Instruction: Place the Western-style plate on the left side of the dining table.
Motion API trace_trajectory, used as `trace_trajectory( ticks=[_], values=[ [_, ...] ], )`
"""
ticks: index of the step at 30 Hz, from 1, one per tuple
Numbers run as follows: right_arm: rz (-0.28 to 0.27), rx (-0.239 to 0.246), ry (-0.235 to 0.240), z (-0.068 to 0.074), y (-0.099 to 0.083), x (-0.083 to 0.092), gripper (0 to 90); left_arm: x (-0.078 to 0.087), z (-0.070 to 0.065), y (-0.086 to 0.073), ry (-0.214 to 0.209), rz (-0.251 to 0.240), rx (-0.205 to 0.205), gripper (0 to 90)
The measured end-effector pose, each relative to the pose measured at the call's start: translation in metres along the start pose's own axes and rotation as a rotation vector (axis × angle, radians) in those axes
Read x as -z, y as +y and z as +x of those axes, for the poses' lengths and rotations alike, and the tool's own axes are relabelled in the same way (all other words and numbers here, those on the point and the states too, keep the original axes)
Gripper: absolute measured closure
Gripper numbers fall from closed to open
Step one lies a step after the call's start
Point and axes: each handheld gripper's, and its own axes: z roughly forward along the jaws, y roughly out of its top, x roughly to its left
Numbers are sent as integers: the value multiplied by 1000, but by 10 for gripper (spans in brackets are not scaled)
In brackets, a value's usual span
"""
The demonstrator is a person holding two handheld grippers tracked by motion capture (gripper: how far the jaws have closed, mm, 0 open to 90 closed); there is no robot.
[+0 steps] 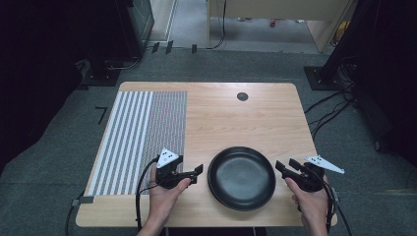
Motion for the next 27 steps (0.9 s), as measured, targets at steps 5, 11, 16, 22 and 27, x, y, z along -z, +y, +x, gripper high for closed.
trace_trajectory(
  ticks=[5,11,16,22,27],
  values=[
    [-29,-4,10,5,-2,3,500,-7,-8,-1,-45,11,4,223],
    [-31,-34,51,8,-6,1,582,-14,-21,-5,-86,38,-19,243],
    [-12,-33,84,13,-9,-2,613,-19,-26,-10,-77,55,-26,325],
    [-9,-47,76,16,-12,-3,669,-20,-25,-13,-70,56,-14,380],
    [9,-77,61,14,-12,-2,725,-23,-26,-15,-73,61,1,374]
  ],
)
